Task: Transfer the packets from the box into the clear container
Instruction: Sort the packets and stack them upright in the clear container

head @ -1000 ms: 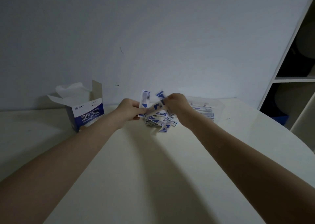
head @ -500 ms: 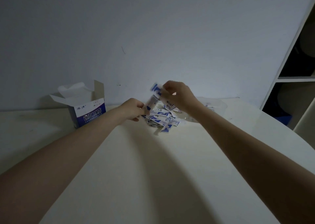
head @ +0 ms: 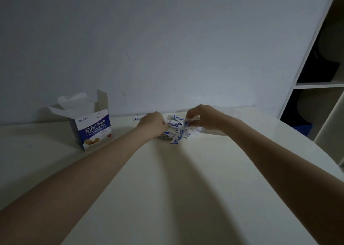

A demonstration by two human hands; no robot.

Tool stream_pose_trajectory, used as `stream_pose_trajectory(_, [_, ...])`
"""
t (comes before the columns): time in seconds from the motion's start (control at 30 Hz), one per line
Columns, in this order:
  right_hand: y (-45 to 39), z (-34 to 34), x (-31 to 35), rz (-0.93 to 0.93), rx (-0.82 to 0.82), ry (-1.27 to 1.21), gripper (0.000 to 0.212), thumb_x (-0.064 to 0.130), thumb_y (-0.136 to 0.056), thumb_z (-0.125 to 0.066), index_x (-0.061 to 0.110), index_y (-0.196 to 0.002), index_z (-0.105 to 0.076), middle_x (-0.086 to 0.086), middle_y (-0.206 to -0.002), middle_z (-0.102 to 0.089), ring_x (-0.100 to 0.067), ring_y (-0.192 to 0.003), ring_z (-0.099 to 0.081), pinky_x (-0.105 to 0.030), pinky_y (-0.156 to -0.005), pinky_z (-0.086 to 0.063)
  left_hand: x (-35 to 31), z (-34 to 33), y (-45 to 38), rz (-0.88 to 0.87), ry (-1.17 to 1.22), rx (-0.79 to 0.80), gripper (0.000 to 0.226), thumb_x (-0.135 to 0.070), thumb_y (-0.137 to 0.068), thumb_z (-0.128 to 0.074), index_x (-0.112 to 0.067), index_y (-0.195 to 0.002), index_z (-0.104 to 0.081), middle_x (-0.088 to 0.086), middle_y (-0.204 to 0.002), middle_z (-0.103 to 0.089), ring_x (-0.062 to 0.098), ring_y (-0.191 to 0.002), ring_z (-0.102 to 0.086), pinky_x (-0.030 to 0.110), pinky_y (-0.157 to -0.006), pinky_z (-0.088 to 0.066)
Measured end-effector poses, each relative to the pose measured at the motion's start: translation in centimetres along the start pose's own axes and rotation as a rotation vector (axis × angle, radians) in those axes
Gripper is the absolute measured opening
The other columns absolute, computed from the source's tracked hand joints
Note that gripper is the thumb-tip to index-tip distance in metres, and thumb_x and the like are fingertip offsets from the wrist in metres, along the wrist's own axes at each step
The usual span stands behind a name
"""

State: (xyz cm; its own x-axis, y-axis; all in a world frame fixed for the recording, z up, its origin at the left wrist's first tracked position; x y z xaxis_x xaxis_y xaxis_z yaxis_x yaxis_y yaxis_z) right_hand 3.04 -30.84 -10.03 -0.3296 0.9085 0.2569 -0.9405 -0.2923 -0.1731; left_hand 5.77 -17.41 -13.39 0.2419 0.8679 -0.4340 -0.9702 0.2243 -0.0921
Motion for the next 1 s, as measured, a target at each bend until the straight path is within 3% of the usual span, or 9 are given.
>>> stream_pose_trajectory(0.07, [0.2, -1.5, 0.1, 0.019, 0.133, 0.056, 0.024, 0.016, -0.085, -0.064, 0.01, -0.108, -0.065, -0.008, -0.118, -0.063, -0.025, -0.112, -0.057, -0.026, -0.088, -0.042, -0.9, -0.5, -0.2, -0.105, -0.145, 0.018, 0.031, -0.016, -0.091, -0.051, -0.014, -0.12, -0.06, 0.013, -0.123, -0.057, 0.031, -0.114, -0.053, 0.031, -0.091, -0.043])
stream_pose_trajectory(0.17, [-0.2, -4.5, 1.1, 0.086, 0.252, 0.193, 0.032, 0.02, -0.087, -0.062, 0.006, -0.115, -0.06, -0.009, -0.131, -0.055, -0.025, -0.122, -0.049, -0.031, -0.101, -0.036, -0.8, -2.1, -0.8, -0.216, -0.308, 0.161, 0.046, -0.008, -0.09, -0.046, -0.026, -0.133, -0.049, 0.011, -0.135, -0.042, 0.035, -0.125, -0.037, 0.04, -0.104, -0.036])
stream_pose_trajectory(0.27, [-0.6, -6.5, 1.8, 0.121, 0.308, 0.277, 0.033, 0.021, -0.089, -0.058, 0.005, -0.117, -0.058, -0.013, -0.124, -0.056, -0.03, -0.114, -0.052, -0.037, -0.097, -0.042, 0.0, -3.2, -1.0, -0.225, -0.378, 0.199, 0.041, -0.008, -0.087, -0.05, -0.024, -0.125, -0.054, 0.009, -0.131, -0.045, 0.032, -0.122, -0.038, 0.041, -0.101, -0.039])
stream_pose_trajectory(0.37, [-0.9, -6.6, 1.4, 0.118, 0.303, 0.24, 0.028, 0.018, -0.087, -0.06, 0.005, -0.112, -0.06, -0.01, -0.113, -0.053, -0.029, -0.11, -0.052, -0.033, -0.092, -0.044, -0.2, -2.8, -0.8, -0.217, -0.239, 0.151, 0.025, -0.016, -0.087, -0.058, -0.017, -0.113, -0.058, 0.007, -0.122, -0.053, 0.026, -0.114, -0.048, 0.032, -0.09, -0.041])
stream_pose_trajectory(0.6, [-0.5, -6.8, 0.3, 0.049, 0.384, 0.135, 0.021, 0.017, -0.084, -0.065, 0.004, -0.1, -0.063, -0.014, -0.126, -0.053, -0.031, -0.115, -0.05, -0.041, -0.1, -0.042, 0.8, -2.4, -1.2, -0.189, -0.104, 0.188, 0.009, -0.013, -0.083, -0.061, -0.017, -0.091, -0.062, 0.001, -0.106, -0.058, 0.011, -0.09, -0.05, 0.021, -0.074, -0.038])
stream_pose_trajectory(0.67, [-0.4, -7.0, 0.3, 0.034, 0.428, 0.129, 0.013, 0.019, -0.084, -0.065, 0.009, -0.091, -0.063, -0.013, -0.117, -0.055, -0.03, -0.11, -0.052, -0.036, -0.095, -0.044, 1.1, -2.3, -1.3, -0.19, -0.125, 0.168, 0.008, -0.012, -0.084, -0.057, -0.019, -0.087, -0.054, -0.002, -0.099, -0.054, 0.013, -0.089, -0.049, 0.021, -0.068, -0.038])
stream_pose_trajectory(0.8, [0.1, -6.3, 0.6, -0.003, 0.42, 0.078, 0.026, 0.018, -0.084, -0.065, 0.006, -0.106, -0.065, -0.009, -0.101, -0.055, -0.024, -0.095, -0.051, -0.028, -0.08, -0.042, 1.4, -1.9, -1.5, -0.195, -0.099, 0.116, 0.008, -0.015, -0.085, -0.057, -0.019, -0.087, -0.05, -0.002, -0.089, -0.054, 0.016, -0.081, -0.049, 0.023, -0.06, -0.036])
stream_pose_trajectory(0.9, [0.4, -5.3, 0.5, -0.015, 0.356, 0.04, 0.012, 0.013, -0.083, -0.063, 0.009, -0.095, -0.065, -0.002, -0.078, -0.051, -0.019, -0.082, -0.046, -0.022, -0.06, -0.034, 1.9, -1.3, -1.6, -0.184, 0.005, 0.139, 0.013, -0.017, -0.084, -0.062, -0.021, -0.074, -0.054, -0.005, -0.078, -0.056, 0.013, -0.073, -0.053, 0.021, -0.062, -0.04])
stream_pose_trajectory(1.0, [0.5, -3.7, 0.5, -0.025, 0.268, -0.015, 0.018, 0.009, -0.083, -0.063, 0.012, -0.1, -0.06, 0.004, -0.08, -0.057, -0.021, -0.083, -0.05, -0.024, -0.064, -0.042, 2.5, -0.3, -1.6, -0.165, 0.029, 0.131, 0.005, -0.018, -0.084, -0.064, -0.019, -0.079, -0.063, -0.006, -0.075, -0.058, 0.012, -0.077, -0.054, 0.015, -0.062, -0.04])
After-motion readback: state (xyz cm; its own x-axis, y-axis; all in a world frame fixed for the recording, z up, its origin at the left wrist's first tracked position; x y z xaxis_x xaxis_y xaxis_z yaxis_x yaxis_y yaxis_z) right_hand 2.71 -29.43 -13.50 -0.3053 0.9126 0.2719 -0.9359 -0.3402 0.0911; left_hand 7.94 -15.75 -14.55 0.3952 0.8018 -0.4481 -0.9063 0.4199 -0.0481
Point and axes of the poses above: each hand's wrist, its own y-axis away from the middle knuckle, its own z-axis out of the back of the hand, x = y × z, the point moved 8 cm from there along -y, towards the middle knuckle
